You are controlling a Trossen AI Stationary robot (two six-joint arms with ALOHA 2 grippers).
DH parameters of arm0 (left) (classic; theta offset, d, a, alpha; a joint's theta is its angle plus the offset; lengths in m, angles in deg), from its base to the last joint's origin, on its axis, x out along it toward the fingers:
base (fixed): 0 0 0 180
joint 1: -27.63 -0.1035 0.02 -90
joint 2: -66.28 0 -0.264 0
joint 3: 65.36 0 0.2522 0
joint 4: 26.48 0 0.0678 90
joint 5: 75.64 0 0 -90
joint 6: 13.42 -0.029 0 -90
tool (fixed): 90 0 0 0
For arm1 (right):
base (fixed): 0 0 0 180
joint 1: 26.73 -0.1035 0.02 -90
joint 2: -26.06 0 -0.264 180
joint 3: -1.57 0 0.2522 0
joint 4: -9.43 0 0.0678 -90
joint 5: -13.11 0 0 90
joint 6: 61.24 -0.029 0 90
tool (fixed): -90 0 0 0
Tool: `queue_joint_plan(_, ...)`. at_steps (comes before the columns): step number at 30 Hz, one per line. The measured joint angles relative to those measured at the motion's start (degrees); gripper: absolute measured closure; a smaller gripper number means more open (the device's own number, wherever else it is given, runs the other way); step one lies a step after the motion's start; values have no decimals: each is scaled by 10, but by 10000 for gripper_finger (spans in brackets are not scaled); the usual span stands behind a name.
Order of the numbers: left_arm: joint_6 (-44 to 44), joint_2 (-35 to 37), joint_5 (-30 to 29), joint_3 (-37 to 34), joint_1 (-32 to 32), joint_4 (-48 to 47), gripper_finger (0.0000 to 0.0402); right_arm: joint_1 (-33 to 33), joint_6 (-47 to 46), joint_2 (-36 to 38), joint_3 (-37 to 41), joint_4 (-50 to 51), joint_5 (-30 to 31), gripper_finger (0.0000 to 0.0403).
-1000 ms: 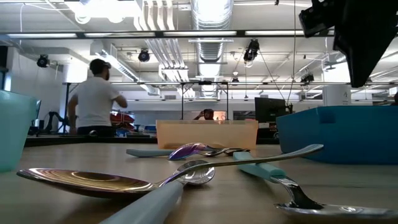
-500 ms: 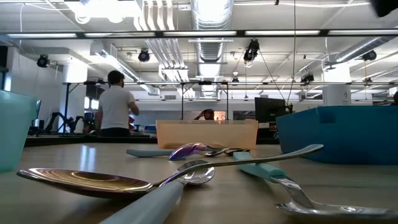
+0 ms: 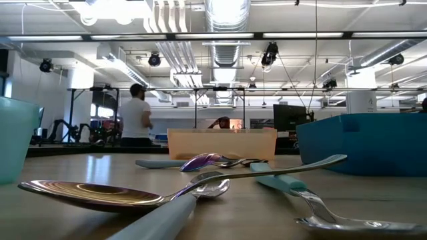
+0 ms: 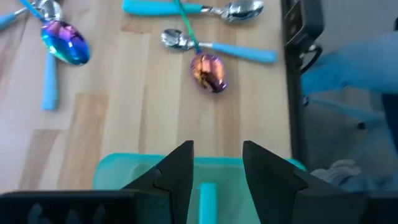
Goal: Sort silverware by color (type)
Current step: Put the green spoon into the green bin
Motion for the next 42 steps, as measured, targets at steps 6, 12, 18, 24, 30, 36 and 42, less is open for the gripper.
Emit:
queue_joint_plan(6,-1,0,0,0,9,-40,279,-9,-28,-35,0,-42,-98,278)
queue_joint_plan(12,-3,0,0,0,11,-48,279,-11,-32,-55,0,-88,-98,276)
queue_joint_plan(18,-3,0,5,0,11,-53,279,-13,-32,-81,0,-89,-97,275)
queue_joint_plan(24,-4,0,13,0,11,-59,279,-13,-23,-110,0,-96,-98,275)
queue_joint_plan(30,-4,1,24,0,11,-66,279,-10,18,-134,-2,-109,-92,275)
queue_joint_plan(36,4,1,24,0,11,-66,279,3,101,-139,-1,-111,-83,293)
queue_joint_plan(42,54,1,-7,0,11,-65,279,8,171,-137,-1,-111,-78,351)
